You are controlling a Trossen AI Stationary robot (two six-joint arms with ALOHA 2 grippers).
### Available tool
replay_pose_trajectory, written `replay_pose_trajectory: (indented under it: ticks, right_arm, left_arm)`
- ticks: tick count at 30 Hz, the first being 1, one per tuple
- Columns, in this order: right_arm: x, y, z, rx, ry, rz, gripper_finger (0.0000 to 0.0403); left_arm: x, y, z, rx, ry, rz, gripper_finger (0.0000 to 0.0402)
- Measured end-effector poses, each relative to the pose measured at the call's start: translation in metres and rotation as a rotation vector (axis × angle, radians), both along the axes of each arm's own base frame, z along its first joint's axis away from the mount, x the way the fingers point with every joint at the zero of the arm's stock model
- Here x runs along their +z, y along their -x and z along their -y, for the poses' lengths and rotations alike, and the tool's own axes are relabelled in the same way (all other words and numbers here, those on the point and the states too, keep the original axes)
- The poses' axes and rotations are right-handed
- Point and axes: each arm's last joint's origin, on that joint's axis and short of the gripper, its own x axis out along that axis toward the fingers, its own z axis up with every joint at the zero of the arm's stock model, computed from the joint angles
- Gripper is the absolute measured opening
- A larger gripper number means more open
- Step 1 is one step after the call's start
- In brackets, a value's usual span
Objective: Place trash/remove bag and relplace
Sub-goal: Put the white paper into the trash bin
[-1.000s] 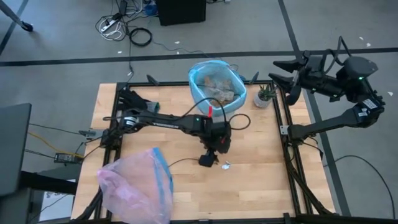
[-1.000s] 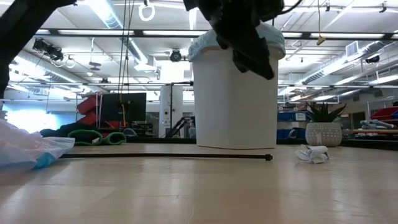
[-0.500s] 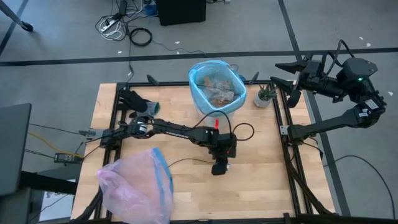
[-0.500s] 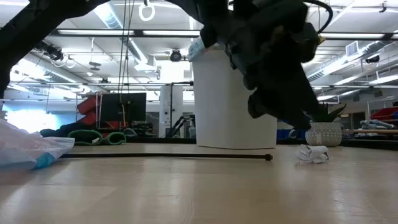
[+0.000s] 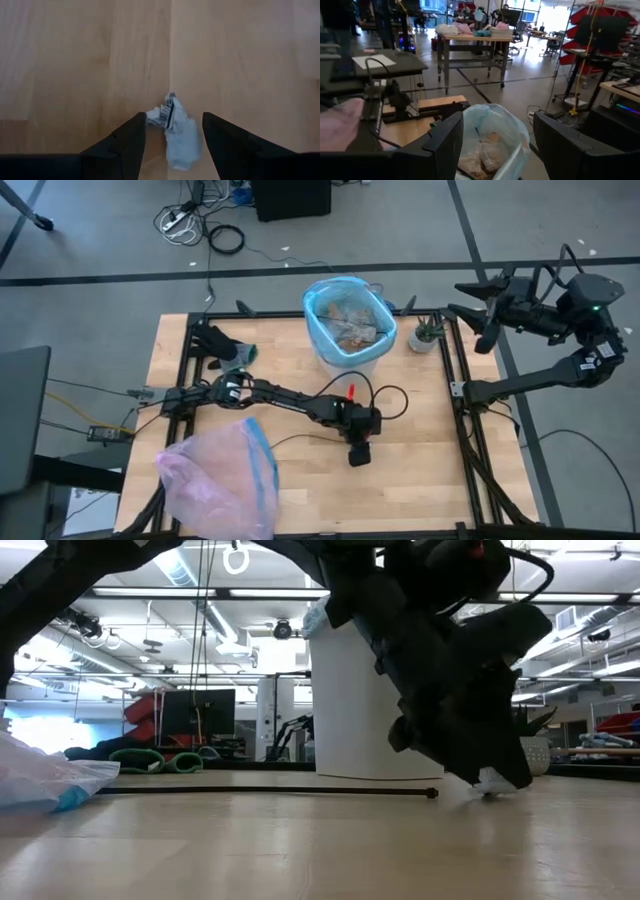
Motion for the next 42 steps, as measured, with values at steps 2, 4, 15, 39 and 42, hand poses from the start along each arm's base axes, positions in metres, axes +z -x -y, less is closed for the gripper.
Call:
replay_pose_trajectory:
  ticks: [2,4,15,39,42]
  right_arm:
    - [0.0,0.001,0.0,0.016,-0.018,0.009,0.0227]
    - [0.0,0.001,-0.001,0.04,-0.038,0.019,0.0227]
    - [0.0,0.0,-0.002,0.093,-0.105,0.048,0.0227]
    - [-0.058,-0.011,-0.003,0.049,-0.486,-0.234,0.0192]
    - [-0.069,-0.019,-0.004,0.057,-0.546,-0.247,0.0191]
  left_arm:
    - [-0.004,0.0,0.003,0.025,-0.01,-0.012,0.0205]
    - [-0.009,0.0,0.006,0.046,-0.039,-0.021,0.0199]
    - [-0.017,0.003,0.014,0.084,-0.213,-0.026,0.0014]
    - [0.225,0.054,-0.023,0.078,-0.419,0.268,0.0002]
    - [0.25,0.063,-0.029,0.091,-0.436,0.372,0.0001]
